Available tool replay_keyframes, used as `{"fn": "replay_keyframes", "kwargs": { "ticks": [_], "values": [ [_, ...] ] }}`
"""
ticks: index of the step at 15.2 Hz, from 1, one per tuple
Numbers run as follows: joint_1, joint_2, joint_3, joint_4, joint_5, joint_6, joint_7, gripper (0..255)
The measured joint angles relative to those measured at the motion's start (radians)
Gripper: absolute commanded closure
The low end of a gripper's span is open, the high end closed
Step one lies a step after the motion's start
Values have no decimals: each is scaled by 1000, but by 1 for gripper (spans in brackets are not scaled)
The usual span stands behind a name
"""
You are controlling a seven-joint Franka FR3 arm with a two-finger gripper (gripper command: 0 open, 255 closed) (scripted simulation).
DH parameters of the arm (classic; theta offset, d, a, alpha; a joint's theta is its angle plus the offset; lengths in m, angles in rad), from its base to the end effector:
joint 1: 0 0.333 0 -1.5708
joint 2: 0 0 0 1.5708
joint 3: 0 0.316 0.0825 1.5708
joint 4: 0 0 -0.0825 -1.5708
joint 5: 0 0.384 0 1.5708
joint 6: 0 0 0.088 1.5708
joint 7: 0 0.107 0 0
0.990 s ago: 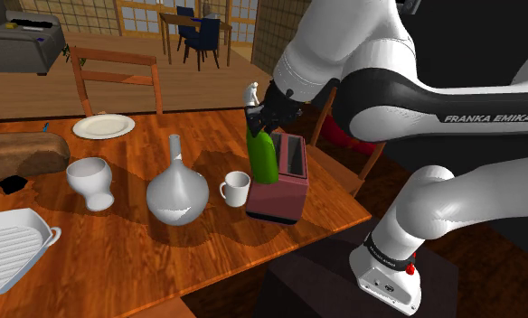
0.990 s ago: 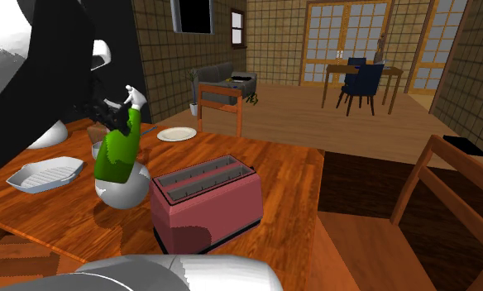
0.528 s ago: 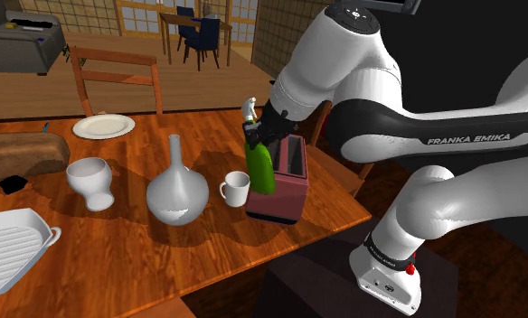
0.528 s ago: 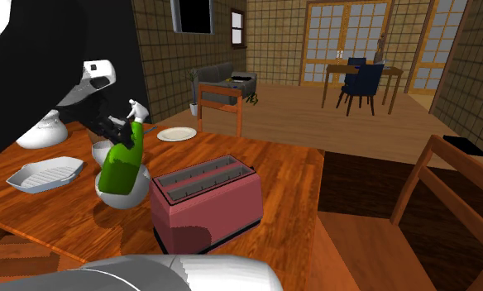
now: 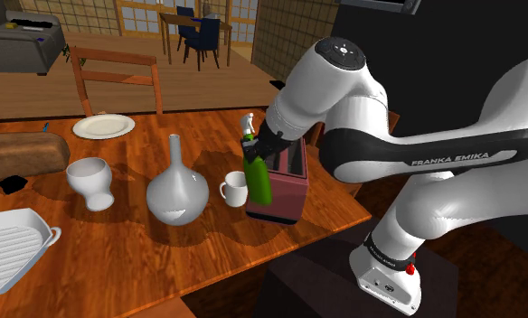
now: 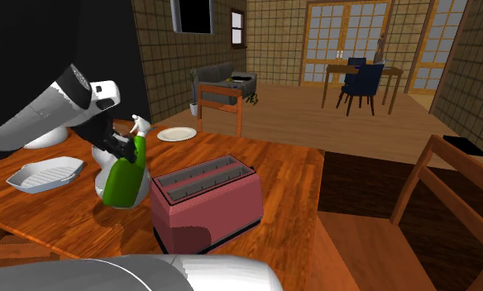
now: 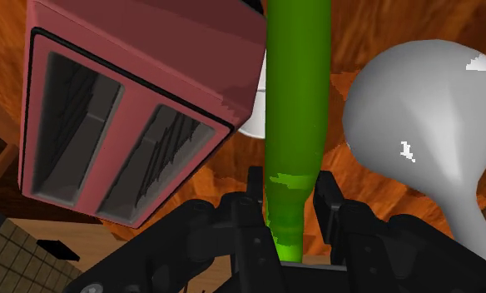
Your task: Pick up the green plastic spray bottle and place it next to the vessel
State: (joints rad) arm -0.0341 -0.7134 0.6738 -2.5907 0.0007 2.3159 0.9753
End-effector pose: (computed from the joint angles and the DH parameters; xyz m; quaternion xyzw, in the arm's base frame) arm 0.3126 0.2450 0.4707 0.9471 -0.1909 0.2539 0.0464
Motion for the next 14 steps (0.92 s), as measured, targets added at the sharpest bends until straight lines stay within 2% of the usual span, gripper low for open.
{"fn": "replay_keyframes", "kwargs": {
  "ticks": [14],
  "values": [
    [-53, 81, 111, -121, -22, 202, 92, 255]
  ]
}}
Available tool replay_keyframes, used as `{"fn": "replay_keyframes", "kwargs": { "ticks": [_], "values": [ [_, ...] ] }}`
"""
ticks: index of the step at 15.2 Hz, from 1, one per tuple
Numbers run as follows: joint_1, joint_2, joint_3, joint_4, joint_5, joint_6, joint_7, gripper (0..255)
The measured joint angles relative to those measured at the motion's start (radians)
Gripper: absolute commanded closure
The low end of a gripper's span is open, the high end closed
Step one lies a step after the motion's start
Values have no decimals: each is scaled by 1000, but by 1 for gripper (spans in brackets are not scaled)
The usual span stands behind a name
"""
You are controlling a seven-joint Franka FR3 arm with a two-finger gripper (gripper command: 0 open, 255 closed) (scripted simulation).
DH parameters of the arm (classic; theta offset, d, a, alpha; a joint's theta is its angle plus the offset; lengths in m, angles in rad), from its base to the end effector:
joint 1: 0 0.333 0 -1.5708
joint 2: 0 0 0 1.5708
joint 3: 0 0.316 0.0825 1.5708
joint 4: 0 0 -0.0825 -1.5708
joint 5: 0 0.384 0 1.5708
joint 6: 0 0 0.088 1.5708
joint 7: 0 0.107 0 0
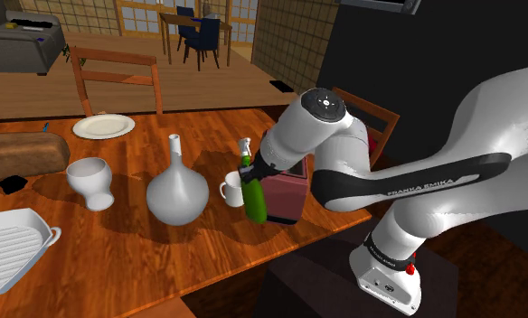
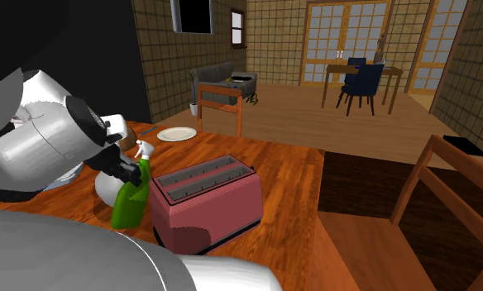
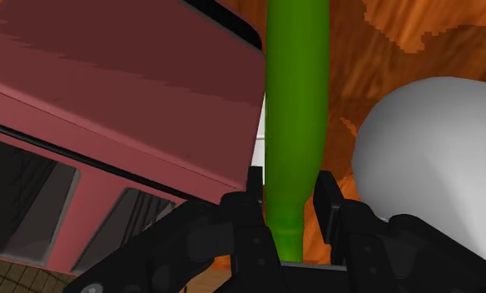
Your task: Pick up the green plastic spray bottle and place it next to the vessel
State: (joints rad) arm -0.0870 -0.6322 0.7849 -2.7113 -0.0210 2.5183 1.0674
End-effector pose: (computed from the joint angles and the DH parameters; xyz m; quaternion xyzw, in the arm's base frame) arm 0.3124 0.2450 0.3961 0.9471 -0.1909 0.2539 0.0465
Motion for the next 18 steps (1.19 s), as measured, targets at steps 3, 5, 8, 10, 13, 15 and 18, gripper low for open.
{"fn": "replay_keyframes", "kwargs": {
  "ticks": [3, 5, 8, 10, 13, 15, 18],
  "values": [
    [-23, 25, 35, -19, -12, 46, 28, 255],
    [-38, 39, 59, -33, -19, 75, 46, 255],
    [-67, 61, 93, -50, -34, 122, 71, 255],
    [-95, 81, 125, -57, -49, 153, 93, 255],
    [-160, 117, 192, -70, -81, 214, 136, 255],
    [-175, 121, 206, -70, -88, 228, 147, 255],
    [-183, 125, 213, -71, -92, 234, 152, 255]
  ]
}}
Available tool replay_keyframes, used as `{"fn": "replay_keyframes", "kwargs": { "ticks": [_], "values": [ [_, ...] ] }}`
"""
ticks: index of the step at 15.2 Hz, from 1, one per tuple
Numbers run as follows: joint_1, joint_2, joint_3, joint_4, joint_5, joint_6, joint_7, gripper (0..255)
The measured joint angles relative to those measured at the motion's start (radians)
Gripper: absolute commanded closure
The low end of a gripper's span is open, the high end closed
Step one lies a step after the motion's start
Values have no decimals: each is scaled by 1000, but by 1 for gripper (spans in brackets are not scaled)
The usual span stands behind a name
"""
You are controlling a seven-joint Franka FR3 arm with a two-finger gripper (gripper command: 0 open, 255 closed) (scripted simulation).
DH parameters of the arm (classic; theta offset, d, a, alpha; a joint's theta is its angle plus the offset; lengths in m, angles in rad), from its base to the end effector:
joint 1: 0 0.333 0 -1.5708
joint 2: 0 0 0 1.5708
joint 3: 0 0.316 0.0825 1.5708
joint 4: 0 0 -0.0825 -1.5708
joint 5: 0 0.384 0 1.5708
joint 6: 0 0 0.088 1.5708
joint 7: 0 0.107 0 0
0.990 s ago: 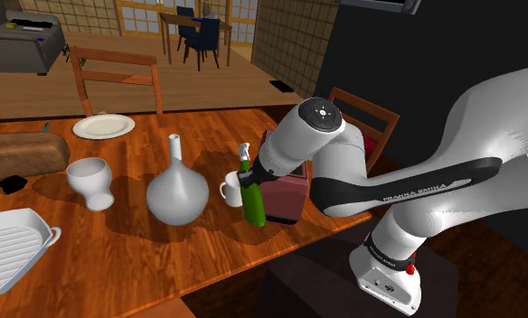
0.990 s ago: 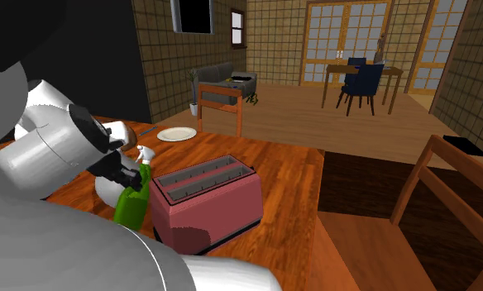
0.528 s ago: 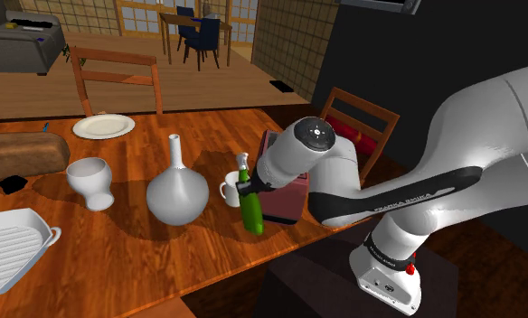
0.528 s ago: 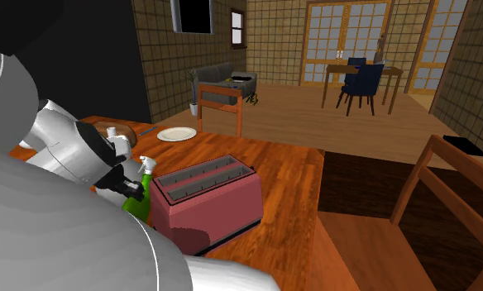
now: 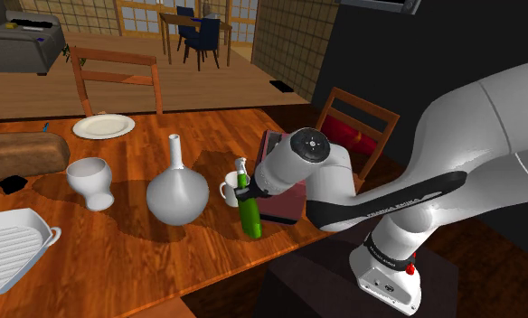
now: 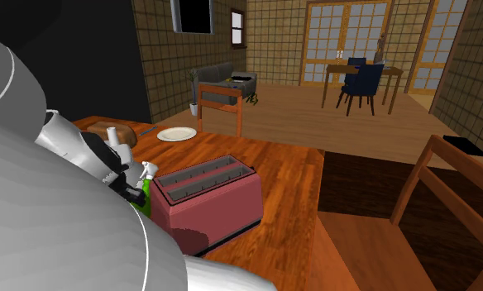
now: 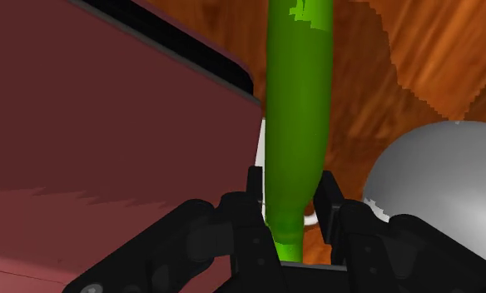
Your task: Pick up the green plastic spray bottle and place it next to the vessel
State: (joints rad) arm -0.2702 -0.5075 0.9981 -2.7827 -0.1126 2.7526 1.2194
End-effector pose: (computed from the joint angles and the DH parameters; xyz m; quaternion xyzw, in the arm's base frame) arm 0.3137 0.2463 0.3224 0.9460 -0.1911 0.2585 0.0425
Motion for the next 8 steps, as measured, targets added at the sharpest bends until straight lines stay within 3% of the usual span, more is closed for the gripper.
{"fn": "replay_keyframes", "kwargs": {
  "ticks": [2, 3, 8],
  "values": [
    [-9, 4, 8, 2, -4, 4, 5, 255],
    [-6, 3, 5, 0, -3, 4, 3, 0],
    [-4, 6, 2, -7, -3, 2, -1, 0]
  ]
}}
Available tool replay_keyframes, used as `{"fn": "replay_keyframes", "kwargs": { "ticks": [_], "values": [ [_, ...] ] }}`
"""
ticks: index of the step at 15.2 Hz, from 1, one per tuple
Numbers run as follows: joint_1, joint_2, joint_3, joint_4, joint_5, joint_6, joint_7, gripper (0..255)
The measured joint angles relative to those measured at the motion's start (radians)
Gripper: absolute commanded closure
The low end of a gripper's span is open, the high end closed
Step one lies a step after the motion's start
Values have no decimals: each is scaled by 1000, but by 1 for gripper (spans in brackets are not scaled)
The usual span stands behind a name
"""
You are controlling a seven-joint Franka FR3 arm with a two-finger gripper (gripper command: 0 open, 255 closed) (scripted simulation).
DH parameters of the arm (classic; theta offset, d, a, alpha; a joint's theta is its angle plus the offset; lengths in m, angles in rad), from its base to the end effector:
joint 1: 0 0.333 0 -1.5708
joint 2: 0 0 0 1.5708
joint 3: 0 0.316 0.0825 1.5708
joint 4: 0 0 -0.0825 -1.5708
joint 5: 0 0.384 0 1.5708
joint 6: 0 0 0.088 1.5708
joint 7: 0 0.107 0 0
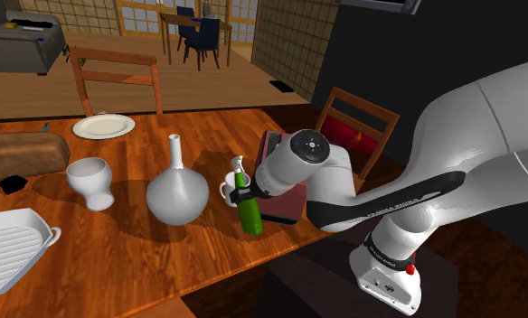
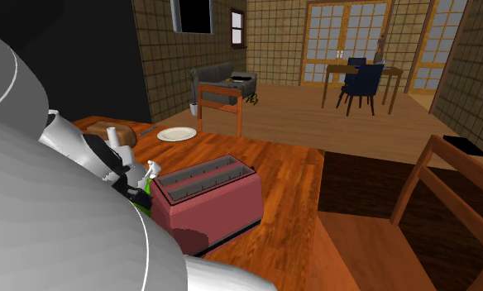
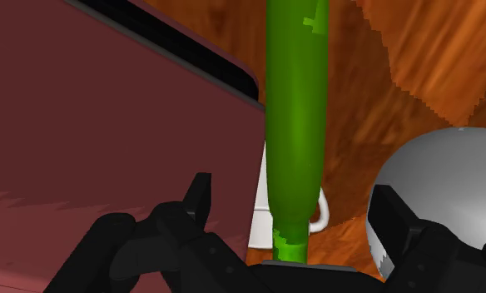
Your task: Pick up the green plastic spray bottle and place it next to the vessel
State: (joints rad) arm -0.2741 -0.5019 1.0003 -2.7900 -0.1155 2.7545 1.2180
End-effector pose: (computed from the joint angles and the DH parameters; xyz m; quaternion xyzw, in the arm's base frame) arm 0.3129 0.2435 0.3181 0.9470 -0.1906 0.2544 0.0459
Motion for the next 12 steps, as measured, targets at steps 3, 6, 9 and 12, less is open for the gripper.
{"fn": "replay_keyframes", "kwargs": {
  "ticks": [3, 6, 9, 12],
  "values": [
    [76, -38, -50, 7, 36, -58, -20, 0],
    [187, -110, -132, 11, 89, -154, -61, 0],
    [205, -122, -143, 11, 99, -170, -66, 0],
    [207, -123, -144, 11, 100, -172, -66, 0]
  ]
}}
